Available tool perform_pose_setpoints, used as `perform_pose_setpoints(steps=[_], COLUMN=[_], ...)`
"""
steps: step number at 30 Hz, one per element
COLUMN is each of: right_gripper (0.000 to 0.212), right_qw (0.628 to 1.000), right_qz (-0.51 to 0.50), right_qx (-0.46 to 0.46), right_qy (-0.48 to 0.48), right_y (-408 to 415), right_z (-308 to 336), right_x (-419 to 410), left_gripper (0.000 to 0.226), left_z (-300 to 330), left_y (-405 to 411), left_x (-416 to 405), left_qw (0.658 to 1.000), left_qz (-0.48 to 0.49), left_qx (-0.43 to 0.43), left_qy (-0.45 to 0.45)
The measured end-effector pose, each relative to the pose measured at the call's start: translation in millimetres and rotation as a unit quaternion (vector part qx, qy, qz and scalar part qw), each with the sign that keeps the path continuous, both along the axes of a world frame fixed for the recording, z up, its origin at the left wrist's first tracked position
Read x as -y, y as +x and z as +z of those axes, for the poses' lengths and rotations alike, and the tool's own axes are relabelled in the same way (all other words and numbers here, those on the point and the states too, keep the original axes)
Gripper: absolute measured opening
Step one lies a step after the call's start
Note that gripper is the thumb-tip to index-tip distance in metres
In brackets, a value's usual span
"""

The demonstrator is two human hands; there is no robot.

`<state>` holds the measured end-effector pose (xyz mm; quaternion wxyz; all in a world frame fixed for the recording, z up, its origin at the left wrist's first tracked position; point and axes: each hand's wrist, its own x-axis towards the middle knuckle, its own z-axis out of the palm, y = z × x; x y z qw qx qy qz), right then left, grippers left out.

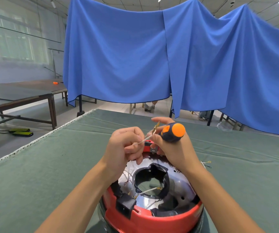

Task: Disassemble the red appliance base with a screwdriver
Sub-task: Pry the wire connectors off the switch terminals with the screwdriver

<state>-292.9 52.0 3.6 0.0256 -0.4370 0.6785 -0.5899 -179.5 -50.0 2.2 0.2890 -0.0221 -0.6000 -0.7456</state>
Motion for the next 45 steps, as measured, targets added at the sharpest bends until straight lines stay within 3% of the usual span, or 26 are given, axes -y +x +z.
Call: perform_pose_setpoints(steps=[2,6,12,16,19,24,29,34,36,39,43,45], right_gripper=[0.011,0.017,0.013,0.013,0.013,0.022,0.034,0.003,0.007,0.014,0.022,0.023], right_qw=[1.000,0.998,0.992,0.987,0.989,0.997,0.995,0.995,0.994,0.994,0.987,0.985], right_qz=[0.009,-0.025,-0.055,-0.079,-0.073,-0.008,0.011,-0.012,-0.034,-0.070,-0.123,-0.137], right_qx=[0.013,0.047,0.084,0.105,0.104,0.079,0.090,0.101,0.092,0.063,0.045,0.035], right_qy=[0.003,-0.024,-0.079,-0.089,-0.073,0.008,0.050,-0.017,-0.039,-0.061,-0.095,-0.101], right_y=[-1.3,-4.7,-10.3,-13.0,-15.5,-16.7,-27.2,-27.0,-25.7,-23.2,-24.5,-25.6], right_z=[-0.3,1.3,0.3,-0.5,-1.5,4.4,11.6,12.2,13.1,16.7,20.7,21.5], right_x=[-1.3,-4.7,-6.0,-8.5,-10.2,-16.0,-30.9,-31.2,-29.0,-27.5,-28.7,-29.8], left_gripper=[0.010,0.008,0.023,0.017,0.020,0.019,0.020,0.024,0.020,0.008,0.010,0.018], left_z=[-0.7,-3.3,-8.8,-14.3,-17.5,-11.5,-6.3,-1.7,-4.6,-12.8,-22.8,-21.7], left_y=[-1.0,-4.8,-11.9,-17.4,-18.6,-9.2,0.4,10.5,10.7,7.5,-9.0,-23.1], left_x=[-0.4,0.5,-4.5,3.6,2.5,-6.0,-8.5,-10.1,-17.3,-22.0,-7.6,6.9], left_qw=[1.000,0.996,0.973,0.944,0.916,0.835,0.766,0.682,0.642,0.626,0.597,0.638], left_qz=[0.009,0.083,0.171,0.246,0.244,0.368,0.370,0.296,0.268,0.261,0.251,0.234], left_qx=[0.007,0.023,0.064,0.163,0.224,0.180,0.265,0.429,0.474,0.481,0.478,0.432], left_qy=[-0.008,-0.015,-0.138,-0.146,-0.229,-0.367,-0.454,-0.514,-0.539,-0.556,-0.593,-0.593])
